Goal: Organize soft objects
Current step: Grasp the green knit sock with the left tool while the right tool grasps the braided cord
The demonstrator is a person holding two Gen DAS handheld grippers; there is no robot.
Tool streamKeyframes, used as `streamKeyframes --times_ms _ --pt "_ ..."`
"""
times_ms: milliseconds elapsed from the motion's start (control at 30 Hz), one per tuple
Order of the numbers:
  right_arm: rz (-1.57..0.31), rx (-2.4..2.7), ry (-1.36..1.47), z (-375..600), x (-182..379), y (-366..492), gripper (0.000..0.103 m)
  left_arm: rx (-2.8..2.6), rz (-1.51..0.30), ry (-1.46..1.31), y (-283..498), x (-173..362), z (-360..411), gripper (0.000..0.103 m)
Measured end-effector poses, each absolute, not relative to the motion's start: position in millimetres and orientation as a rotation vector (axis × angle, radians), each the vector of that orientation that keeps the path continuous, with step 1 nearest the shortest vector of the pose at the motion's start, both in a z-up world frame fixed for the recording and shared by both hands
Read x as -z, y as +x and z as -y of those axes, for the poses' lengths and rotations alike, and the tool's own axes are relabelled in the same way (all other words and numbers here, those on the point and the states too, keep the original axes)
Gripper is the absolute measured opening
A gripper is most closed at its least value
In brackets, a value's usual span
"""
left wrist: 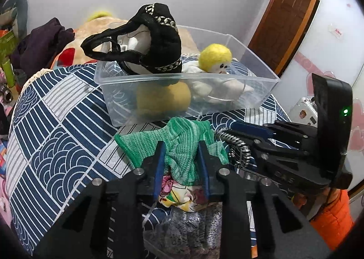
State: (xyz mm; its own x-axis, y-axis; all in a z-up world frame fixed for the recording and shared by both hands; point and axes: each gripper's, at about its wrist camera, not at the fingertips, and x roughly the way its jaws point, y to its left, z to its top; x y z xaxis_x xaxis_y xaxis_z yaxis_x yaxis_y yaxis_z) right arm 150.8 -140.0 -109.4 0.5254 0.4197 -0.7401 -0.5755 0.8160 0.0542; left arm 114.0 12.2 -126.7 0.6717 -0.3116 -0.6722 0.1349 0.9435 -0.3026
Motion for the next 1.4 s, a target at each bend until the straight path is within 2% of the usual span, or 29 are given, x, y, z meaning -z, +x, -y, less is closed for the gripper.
streamKeyframes --times_ms 67,167,367,833,1033,1400 --pt "-0.819 -0.607 -0.217 139.0 109.3 148.6 0.011 0.253 -0.797 -0.234 111.6 124.5 -13.7 0.021" --pt "-0.813 -0.608 -0.204 144.3 107.7 146.1 0.008 0.249 -0.787 -0.225 108.0 117.1 -13.4 0.015" --pt "-0.775 -0.609 -0.168 157.1 95.9 136.7 0.007 0.244 -0.702 -0.198 89.0 86.0 -15.0 0.011" --pt "-0.601 -0.551 -0.100 184.2 38.6 129.2 0.007 0.226 -0.496 -0.157 80.1 17.0 -23.7 0.011" --pt "-0.559 -0.493 -0.077 189.0 24.0 145.1 0.007 0.198 -0.470 -0.166 112.3 13.2 -28.4 0.011" --pt "-0.605 -0.444 -0.122 169.0 34.8 185.9 0.007 0.184 -0.622 -0.244 185.0 63.6 -44.8 0.010"
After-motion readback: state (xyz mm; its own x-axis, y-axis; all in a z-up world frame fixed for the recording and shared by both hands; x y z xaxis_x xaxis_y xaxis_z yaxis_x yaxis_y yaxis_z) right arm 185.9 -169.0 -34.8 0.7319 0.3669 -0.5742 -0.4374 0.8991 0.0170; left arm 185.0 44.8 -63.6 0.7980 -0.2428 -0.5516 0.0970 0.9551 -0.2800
